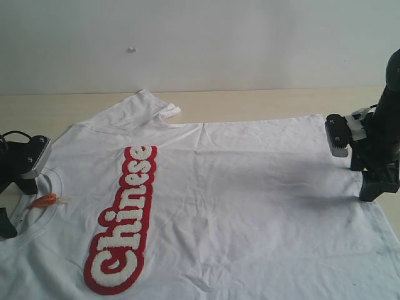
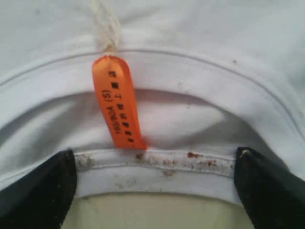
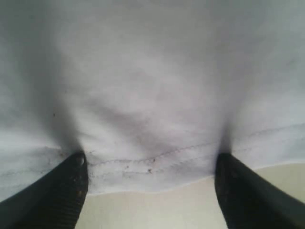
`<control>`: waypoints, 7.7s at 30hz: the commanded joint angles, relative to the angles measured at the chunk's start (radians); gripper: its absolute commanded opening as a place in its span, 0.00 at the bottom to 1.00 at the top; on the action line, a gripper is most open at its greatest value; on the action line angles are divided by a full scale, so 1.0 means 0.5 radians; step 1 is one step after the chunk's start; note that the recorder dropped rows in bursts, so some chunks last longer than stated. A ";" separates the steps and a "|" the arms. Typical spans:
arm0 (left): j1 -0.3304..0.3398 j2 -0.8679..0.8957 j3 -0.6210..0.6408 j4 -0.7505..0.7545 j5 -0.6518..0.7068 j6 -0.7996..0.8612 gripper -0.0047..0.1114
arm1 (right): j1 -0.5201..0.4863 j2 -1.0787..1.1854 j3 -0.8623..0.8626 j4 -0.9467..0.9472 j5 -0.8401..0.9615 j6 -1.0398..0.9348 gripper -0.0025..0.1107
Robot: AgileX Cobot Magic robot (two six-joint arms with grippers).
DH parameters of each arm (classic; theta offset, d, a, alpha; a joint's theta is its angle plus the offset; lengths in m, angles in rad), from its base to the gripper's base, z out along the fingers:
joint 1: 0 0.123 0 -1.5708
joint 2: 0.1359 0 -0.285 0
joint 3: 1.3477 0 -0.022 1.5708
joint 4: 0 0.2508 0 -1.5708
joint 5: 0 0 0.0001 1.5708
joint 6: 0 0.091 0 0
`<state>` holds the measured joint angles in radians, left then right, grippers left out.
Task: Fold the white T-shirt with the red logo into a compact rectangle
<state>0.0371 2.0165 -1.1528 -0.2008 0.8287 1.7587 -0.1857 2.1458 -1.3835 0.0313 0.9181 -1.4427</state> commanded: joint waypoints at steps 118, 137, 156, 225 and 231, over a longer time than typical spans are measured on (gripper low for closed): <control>-0.019 -1.886 0.113 0.786 0.236 -1.770 0.04 | 0.000 -1.664 0.313 0.628 0.371 1.245 0.02; -0.015 -0.280 0.119 0.571 -2.086 -1.290 0.04 | 0.000 -0.321 0.134 0.617 -1.487 0.944 0.02; -0.023 -0.708 -0.071 0.476 -0.736 -1.381 0.04 | 0.000 -0.722 0.094 0.630 -0.822 1.199 0.02; -0.213 -1.913 0.055 0.608 0.785 -1.889 0.04 | 0.326 -1.801 0.396 0.146 0.464 2.208 0.02; -0.213 -1.543 0.120 0.634 0.403 -1.889 0.04 | 0.326 -1.389 0.396 0.041 0.263 2.208 0.02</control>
<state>-0.0687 1.1748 -1.0986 0.1064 1.1501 0.8144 -0.0244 1.3703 -1.1760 0.0844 1.1234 -0.3432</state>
